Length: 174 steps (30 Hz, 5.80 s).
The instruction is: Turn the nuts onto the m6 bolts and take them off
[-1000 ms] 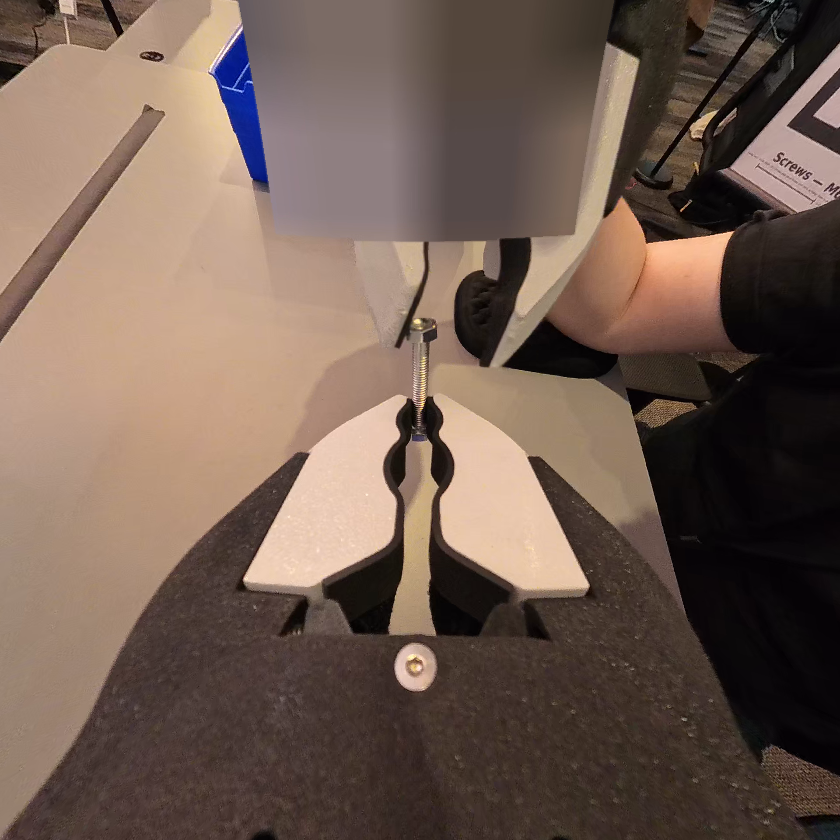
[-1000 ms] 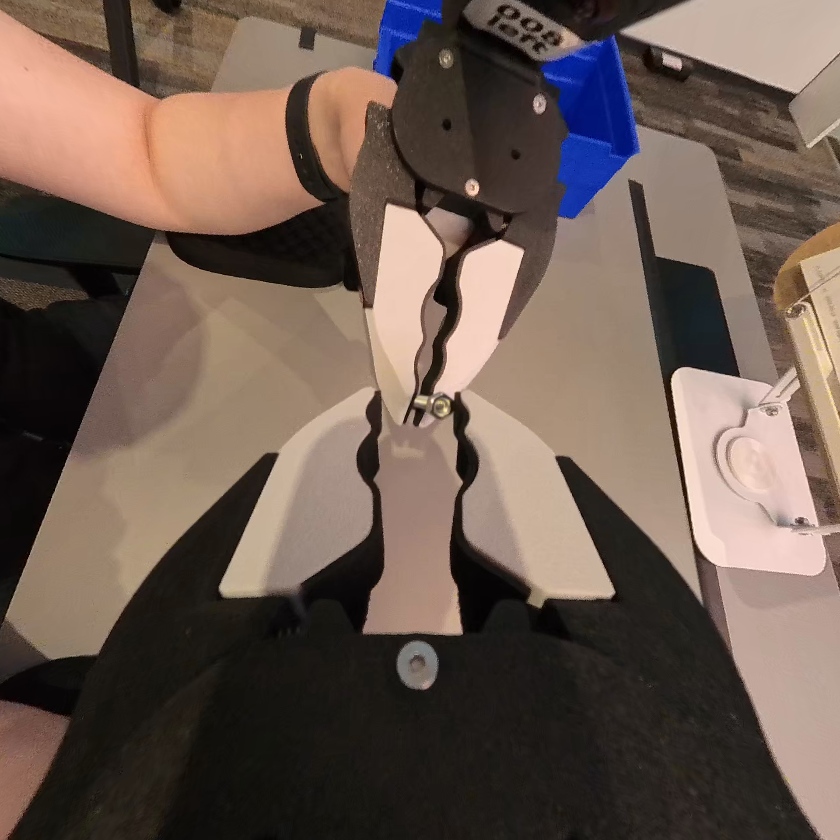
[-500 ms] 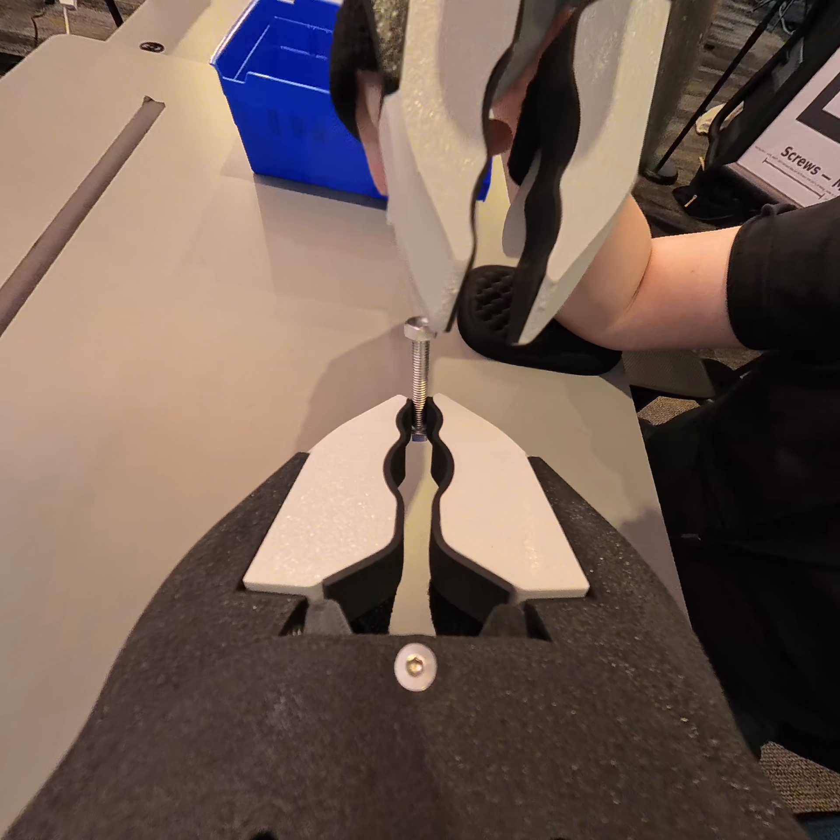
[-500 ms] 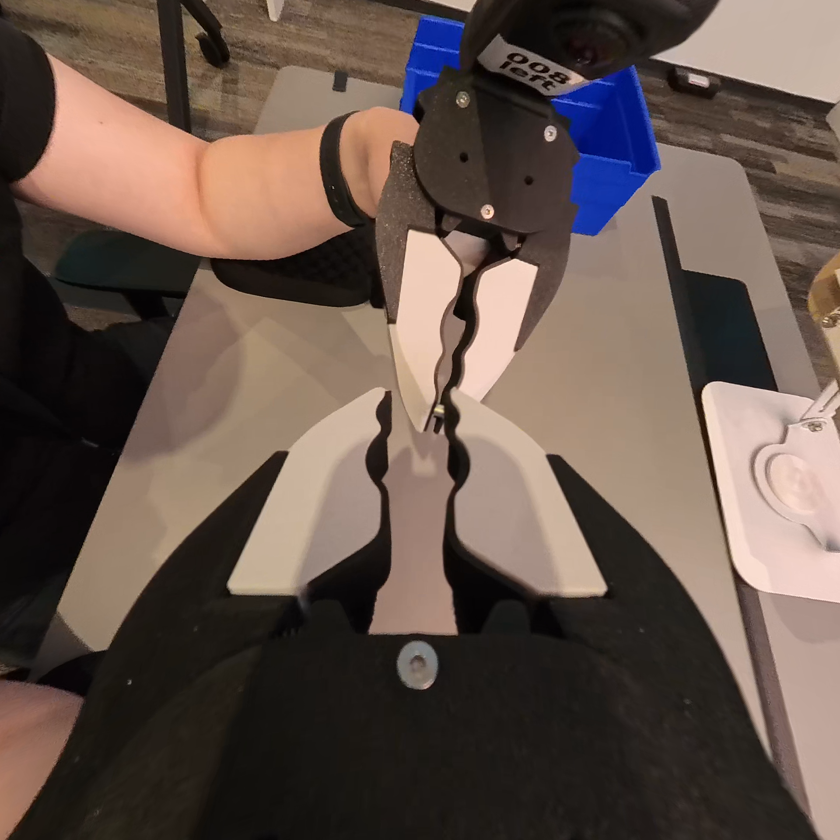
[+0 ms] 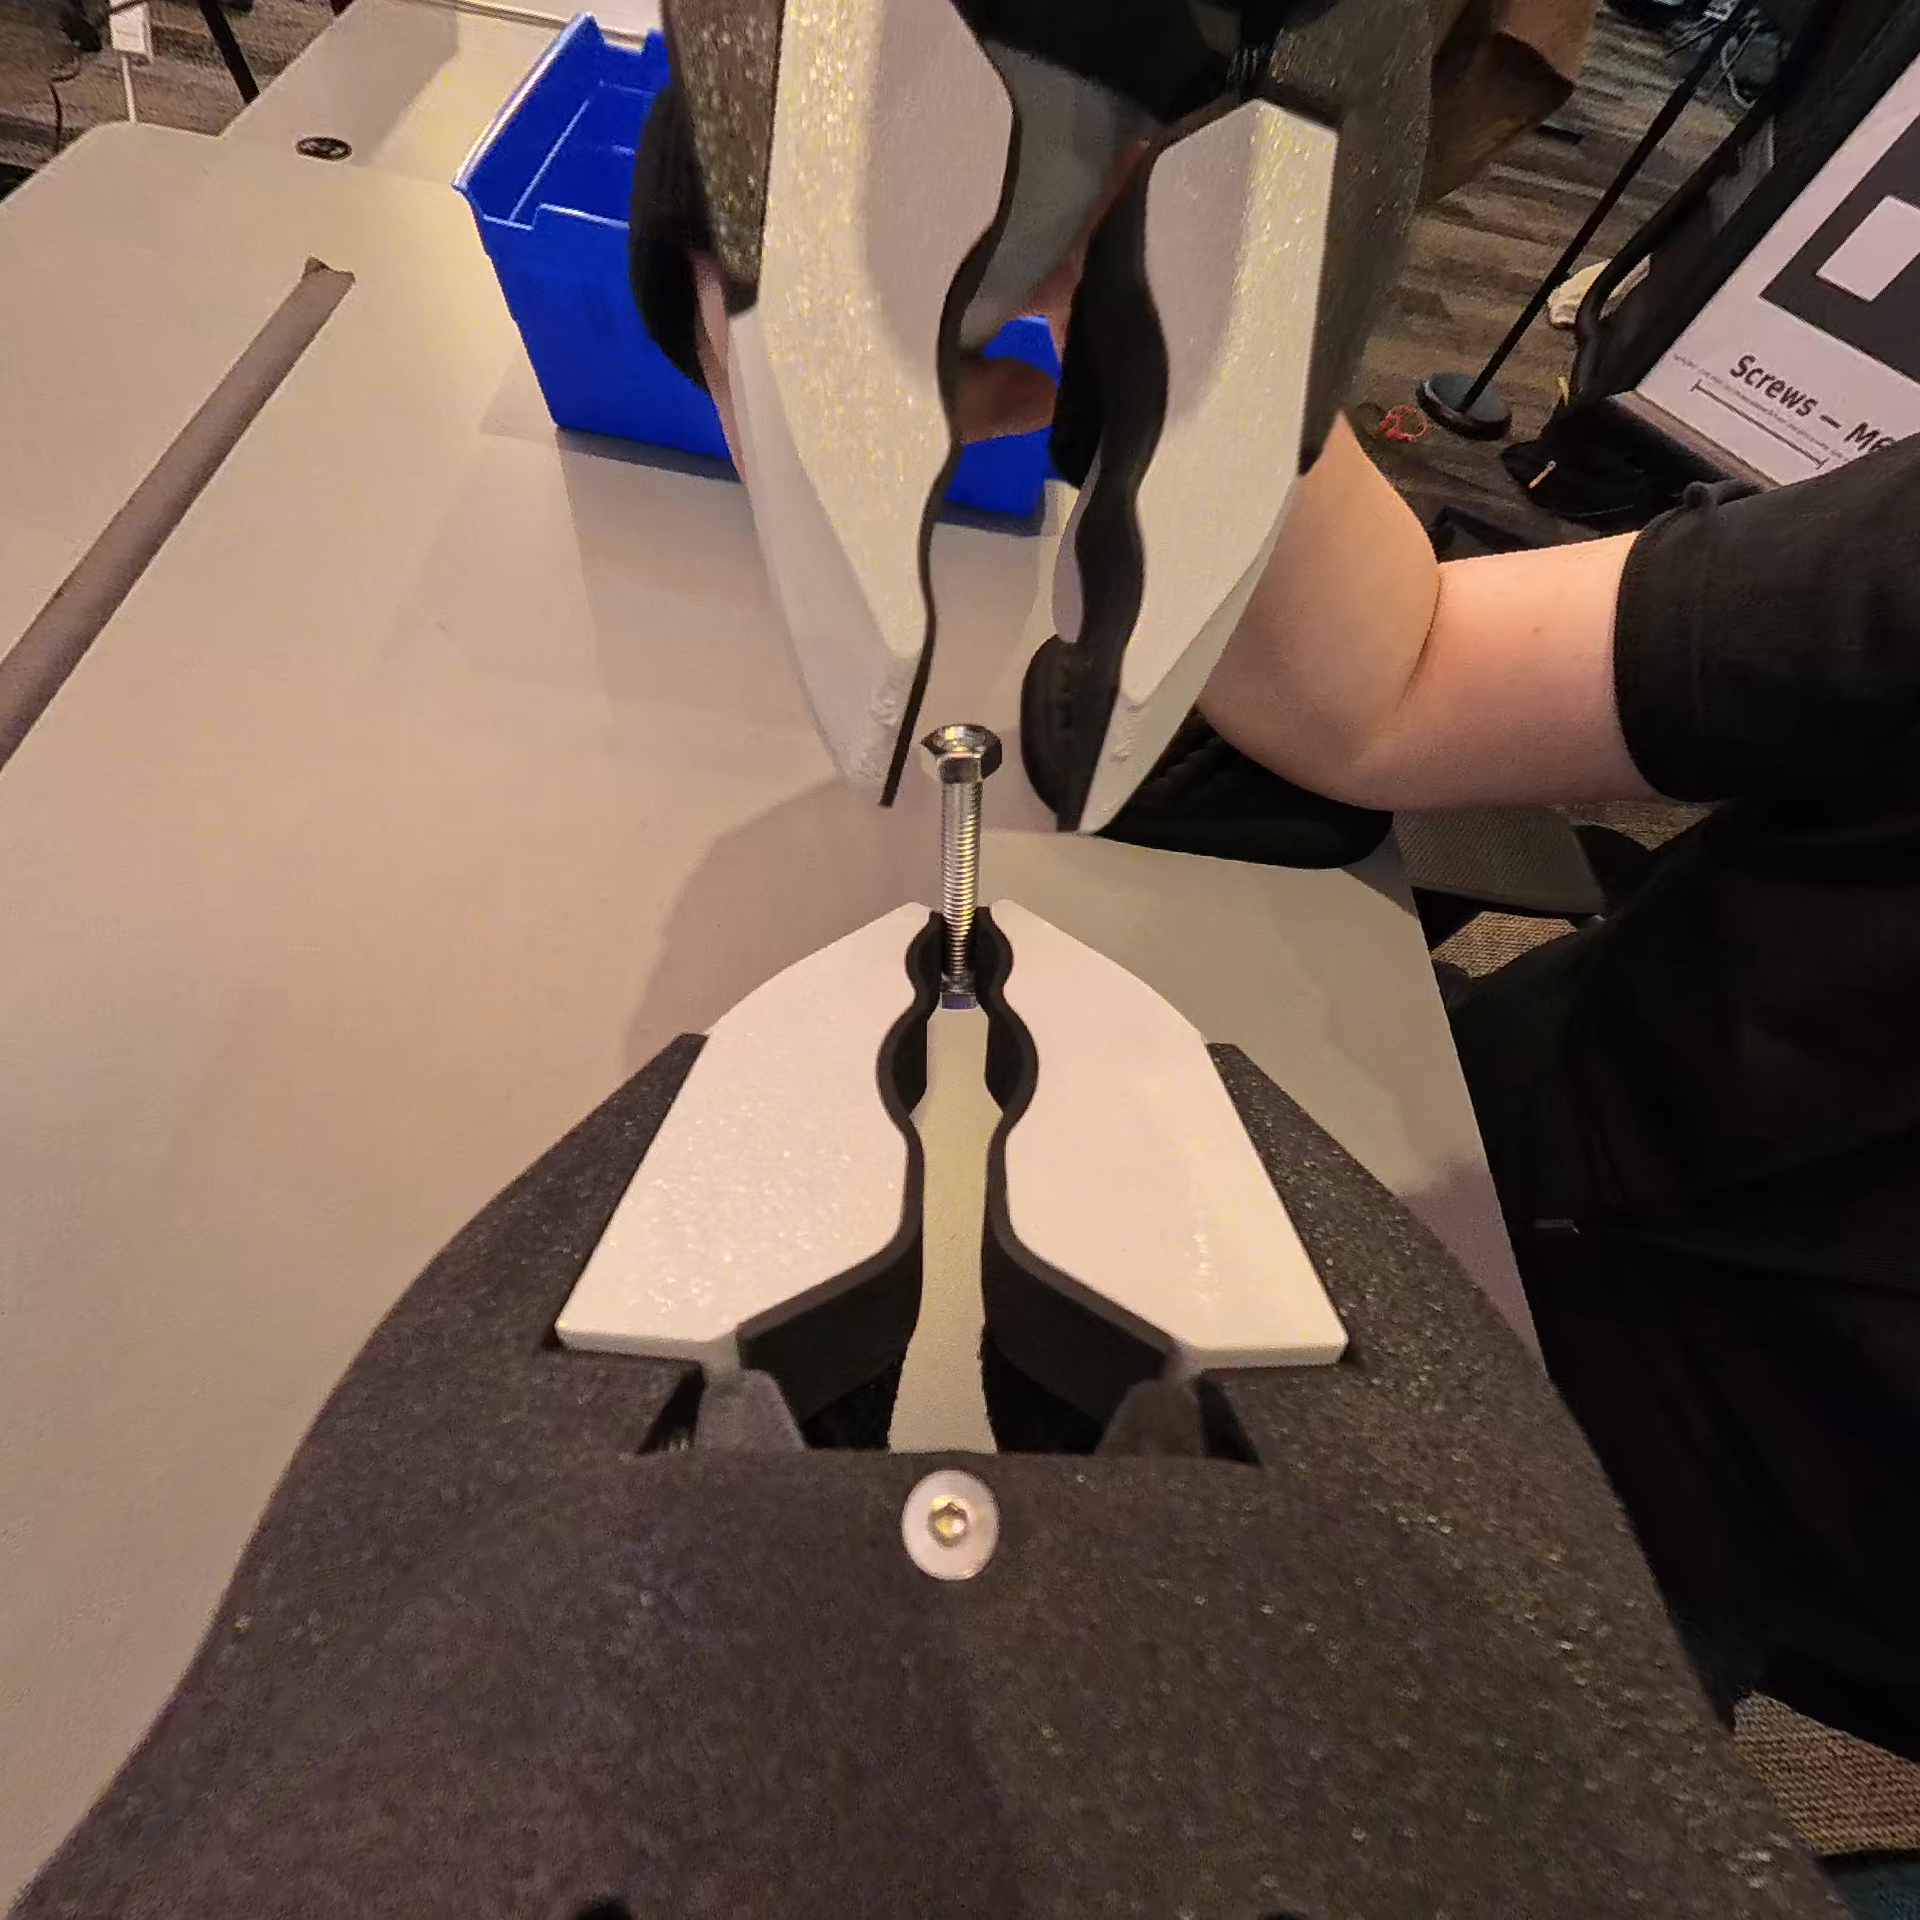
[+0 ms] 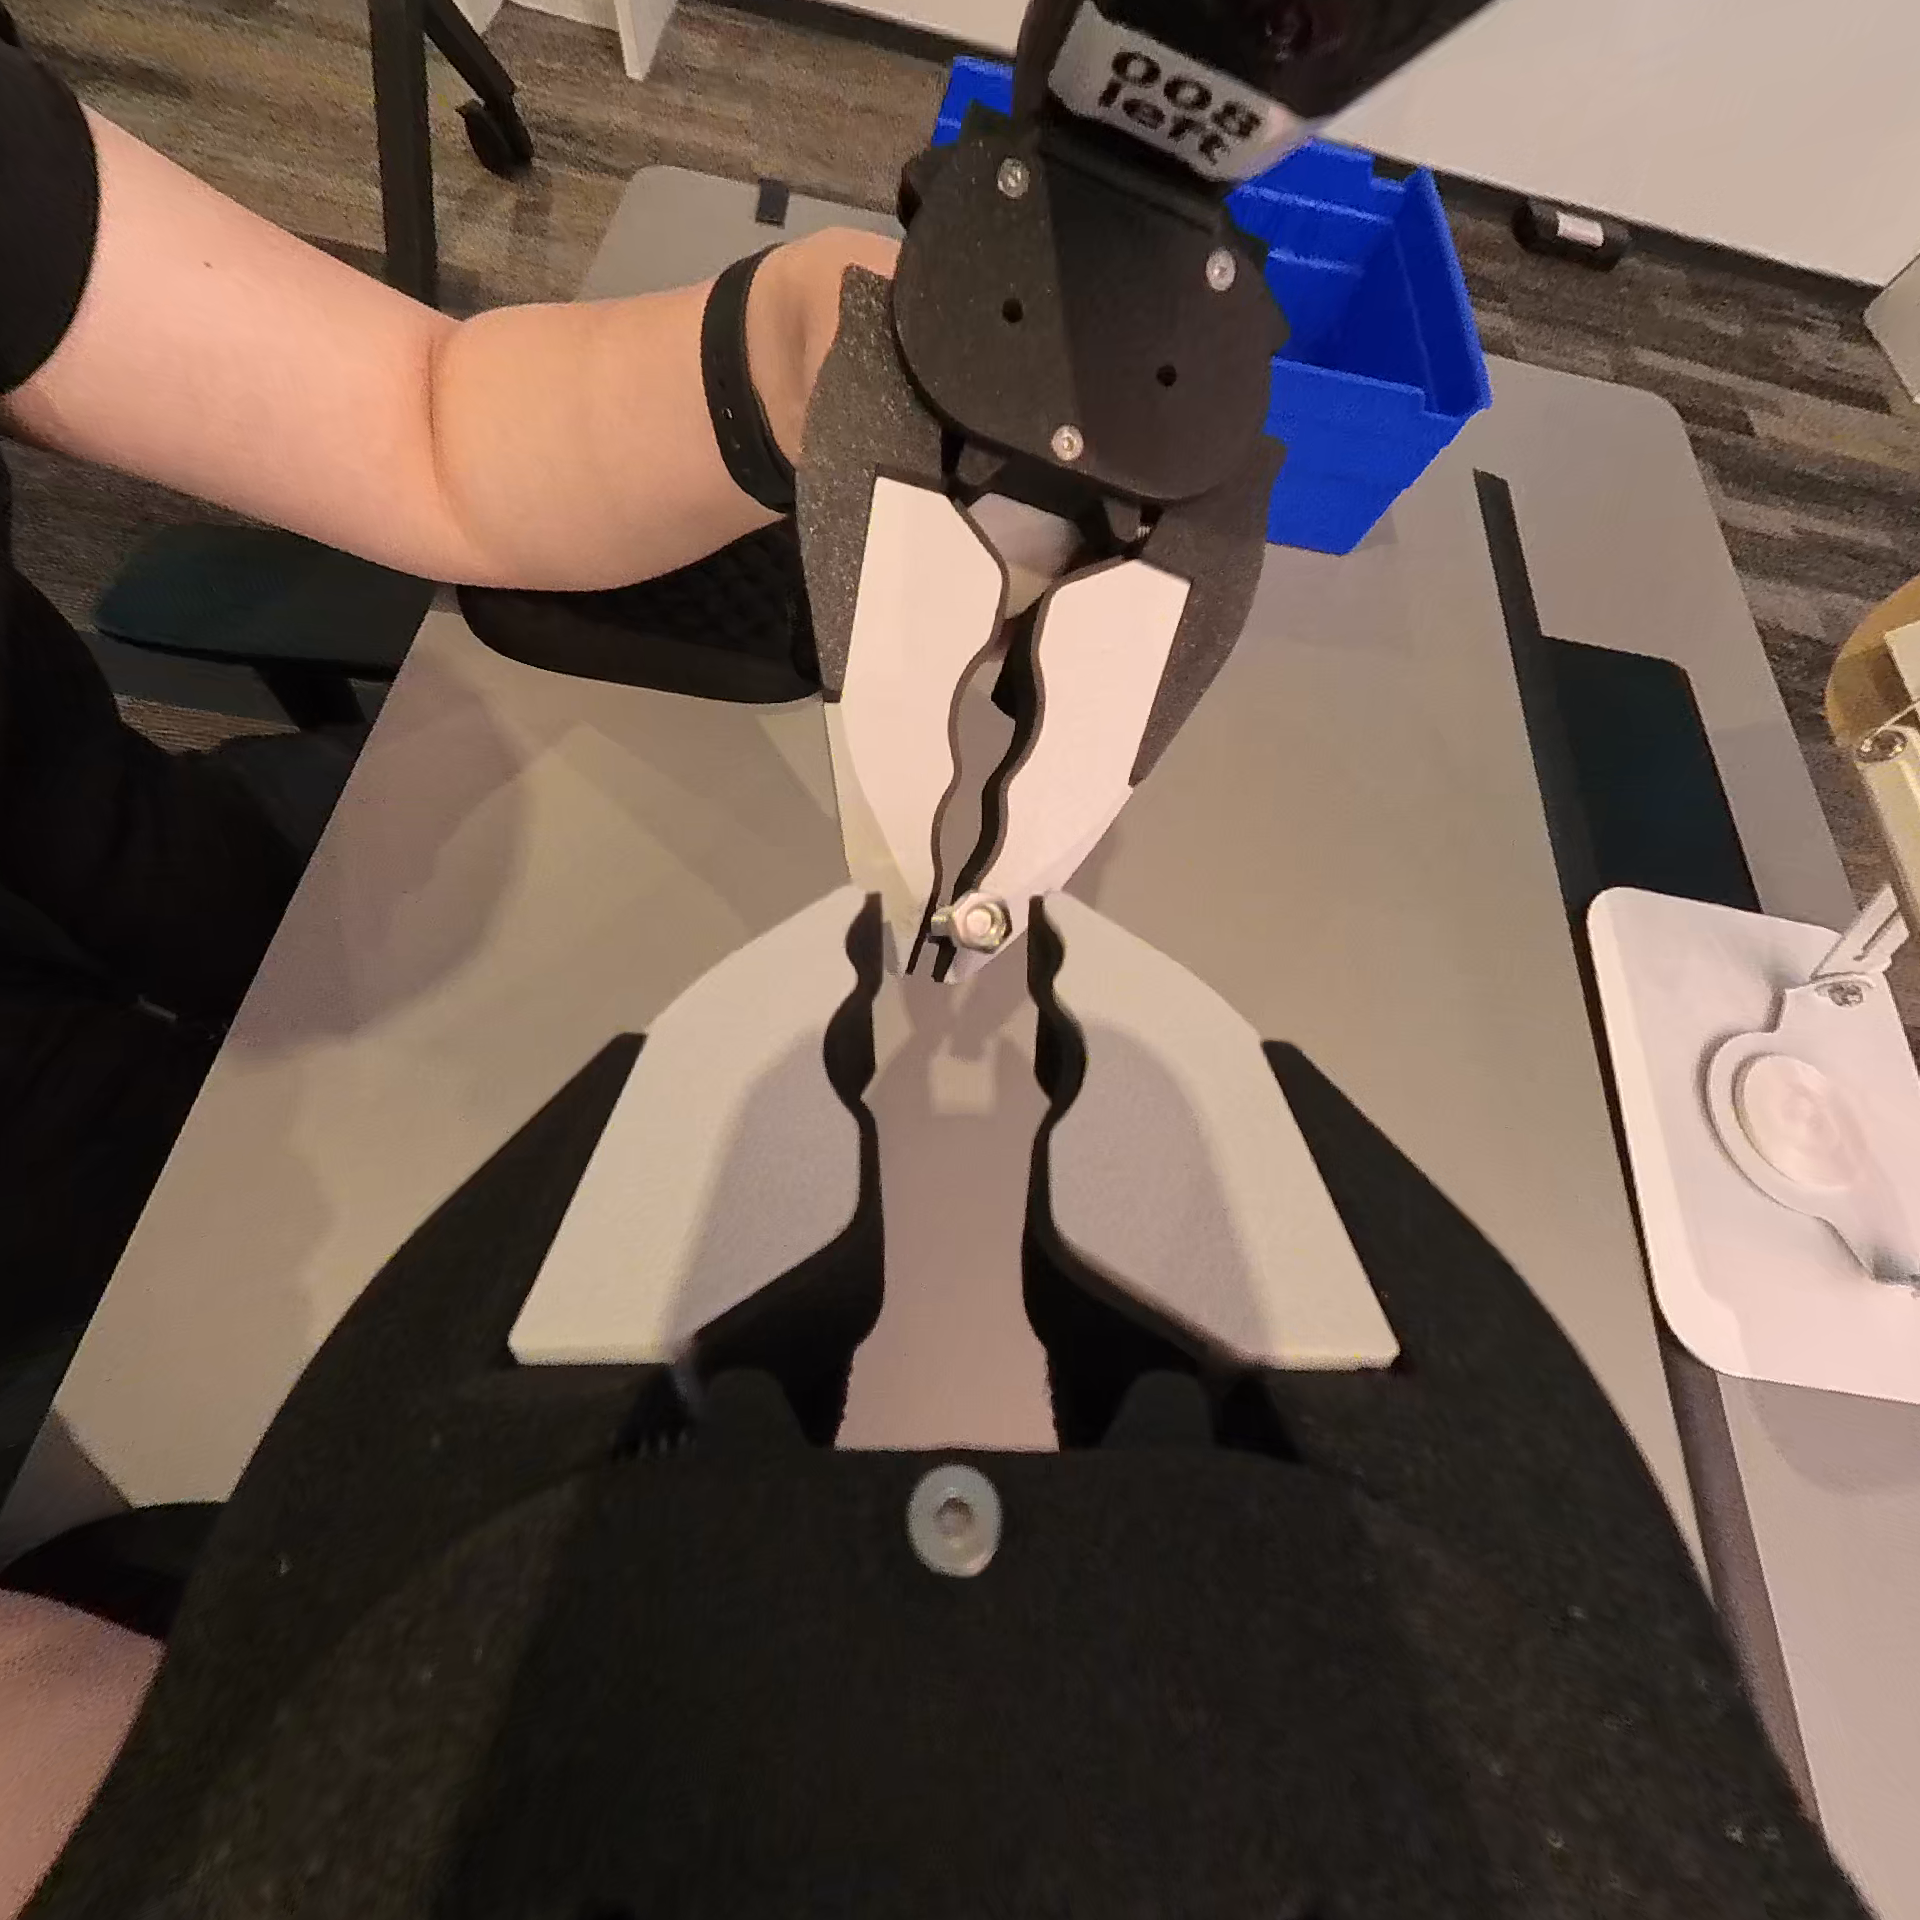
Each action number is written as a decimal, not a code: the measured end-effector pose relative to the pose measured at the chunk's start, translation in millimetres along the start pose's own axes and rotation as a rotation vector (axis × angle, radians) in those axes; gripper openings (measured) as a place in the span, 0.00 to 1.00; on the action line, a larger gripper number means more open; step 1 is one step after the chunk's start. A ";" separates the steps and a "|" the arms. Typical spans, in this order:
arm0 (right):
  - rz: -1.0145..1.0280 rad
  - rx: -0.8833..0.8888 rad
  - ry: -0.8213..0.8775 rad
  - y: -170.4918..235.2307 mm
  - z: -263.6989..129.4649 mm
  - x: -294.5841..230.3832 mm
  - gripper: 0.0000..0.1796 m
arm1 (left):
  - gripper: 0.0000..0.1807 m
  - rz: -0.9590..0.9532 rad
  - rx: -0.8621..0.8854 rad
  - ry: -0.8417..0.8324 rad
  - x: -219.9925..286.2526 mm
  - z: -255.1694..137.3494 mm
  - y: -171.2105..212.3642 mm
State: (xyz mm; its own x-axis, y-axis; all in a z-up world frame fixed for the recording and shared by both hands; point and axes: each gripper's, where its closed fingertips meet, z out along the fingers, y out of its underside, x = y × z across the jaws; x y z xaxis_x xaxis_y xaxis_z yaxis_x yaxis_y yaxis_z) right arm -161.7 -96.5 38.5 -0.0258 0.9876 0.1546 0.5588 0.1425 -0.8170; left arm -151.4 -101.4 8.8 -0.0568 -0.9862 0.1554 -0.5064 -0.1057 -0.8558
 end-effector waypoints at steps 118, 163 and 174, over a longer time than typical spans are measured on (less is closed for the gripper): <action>0.047 0.001 0.049 -5.7 -6.5 2.4 0.17 | 0.03 -0.010 0.053 -0.053 -9.0 -17.7 -7.6; 0.052 -0.037 -0.004 -1.2 2.6 -4.9 0.16 | 0.03 -0.013 0.048 -0.097 -17.6 -20.5 -5.6; 0.037 -0.074 0.025 2.2 6.7 -2.3 0.16 | 0.03 0.000 0.036 -0.103 -16.7 -17.9 -4.9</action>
State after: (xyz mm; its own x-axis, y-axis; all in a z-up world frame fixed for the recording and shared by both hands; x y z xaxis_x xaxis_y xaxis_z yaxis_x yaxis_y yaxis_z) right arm -166.0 -98.0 32.6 0.0160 0.9900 0.1399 0.6186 0.1001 -0.7793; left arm -163.4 -82.1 19.2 0.0333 -0.9939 0.1055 -0.4753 -0.1086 -0.8731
